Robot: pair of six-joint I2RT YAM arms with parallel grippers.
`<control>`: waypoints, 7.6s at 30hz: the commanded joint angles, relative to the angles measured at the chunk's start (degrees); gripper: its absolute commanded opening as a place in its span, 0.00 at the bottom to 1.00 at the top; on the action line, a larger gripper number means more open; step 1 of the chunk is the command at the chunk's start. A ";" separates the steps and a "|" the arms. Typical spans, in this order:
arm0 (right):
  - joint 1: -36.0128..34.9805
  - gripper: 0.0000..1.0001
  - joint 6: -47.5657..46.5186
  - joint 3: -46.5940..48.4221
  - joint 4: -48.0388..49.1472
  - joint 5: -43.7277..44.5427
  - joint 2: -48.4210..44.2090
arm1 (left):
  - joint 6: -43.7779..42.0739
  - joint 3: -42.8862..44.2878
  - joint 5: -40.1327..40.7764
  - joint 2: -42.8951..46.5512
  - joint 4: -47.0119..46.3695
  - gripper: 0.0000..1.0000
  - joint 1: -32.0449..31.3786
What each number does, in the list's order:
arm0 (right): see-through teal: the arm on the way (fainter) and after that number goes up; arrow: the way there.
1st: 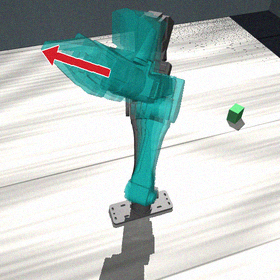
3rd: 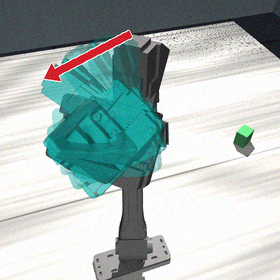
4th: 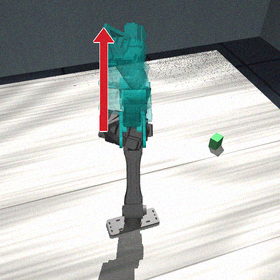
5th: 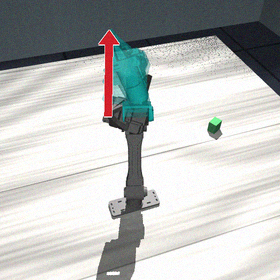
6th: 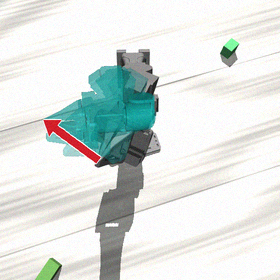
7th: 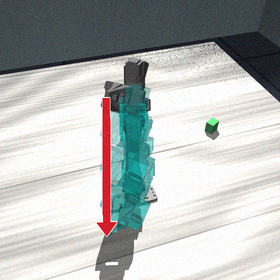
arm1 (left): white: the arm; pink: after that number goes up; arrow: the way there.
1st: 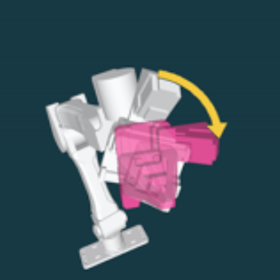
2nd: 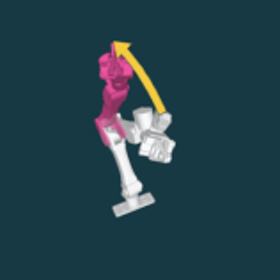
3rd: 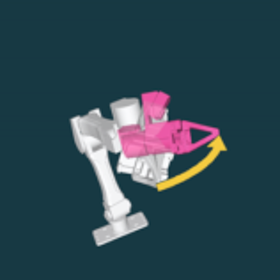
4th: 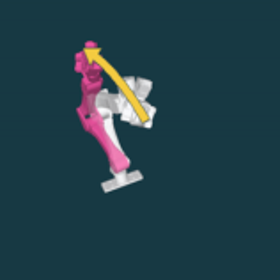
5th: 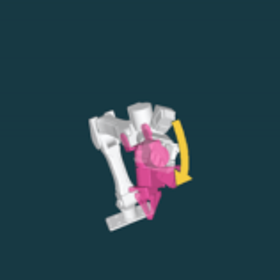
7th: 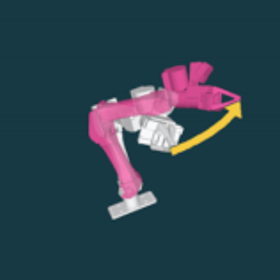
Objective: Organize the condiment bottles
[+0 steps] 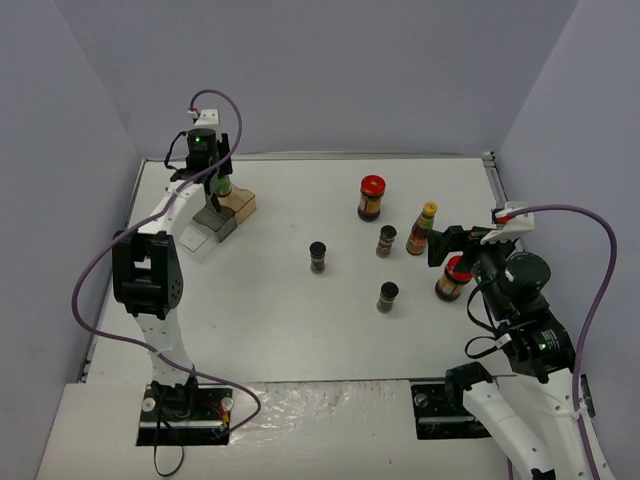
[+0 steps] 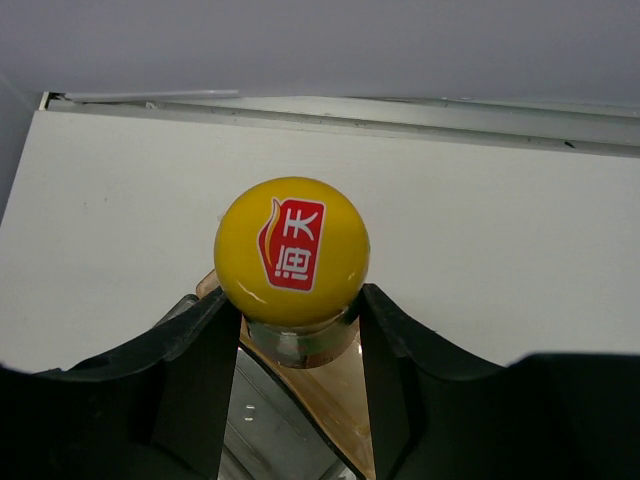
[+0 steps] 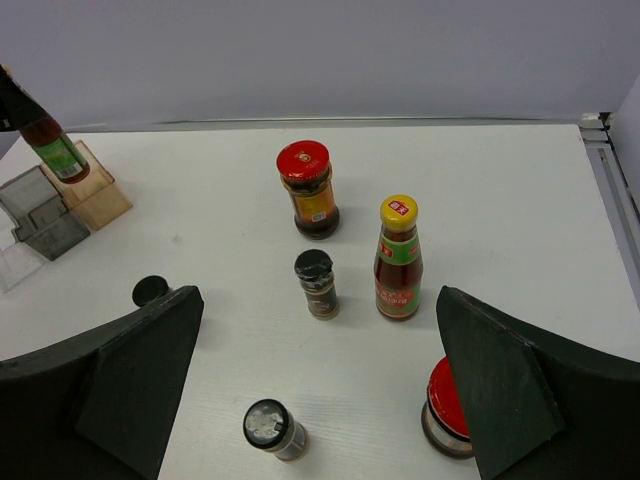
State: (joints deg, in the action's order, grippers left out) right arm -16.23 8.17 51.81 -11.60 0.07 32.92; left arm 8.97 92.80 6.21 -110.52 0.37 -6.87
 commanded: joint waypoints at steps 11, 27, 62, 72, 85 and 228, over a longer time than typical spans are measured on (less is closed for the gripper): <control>-0.47 1.00 -0.68 -1.56 5.36 -2.54 1.62 | -2.09 7.47 -0.69 -1.55 -13.09 0.00 2.34; -0.47 1.00 -0.39 -2.70 5.34 -2.97 -0.41 | -1.77 3.82 -2.99 -4.74 -20.14 0.06 3.70; -0.48 1.00 13.78 4.34 4.67 13.37 24.37 | 5.43 -13.68 -10.46 32.17 16.28 0.97 3.34; 0.29 0.94 10.35 1.17 19.34 17.61 39.88 | 3.02 -39.65 -13.42 64.38 23.30 0.97 2.77; 4.45 0.85 6.79 -4.76 32.65 12.05 45.45 | 3.24 -45.88 -11.87 80.32 33.62 0.97 0.47; -30.00 1.00 -11.16 -3.12 16.52 1.48 7.46 | 5.42 -41.88 6.35 38.07 -16.94 0.00 -22.57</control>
State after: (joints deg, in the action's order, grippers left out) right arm -46.48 -2.21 48.18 1.05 -0.14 40.88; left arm 15.65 43.39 10.53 -75.28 -15.80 -29.30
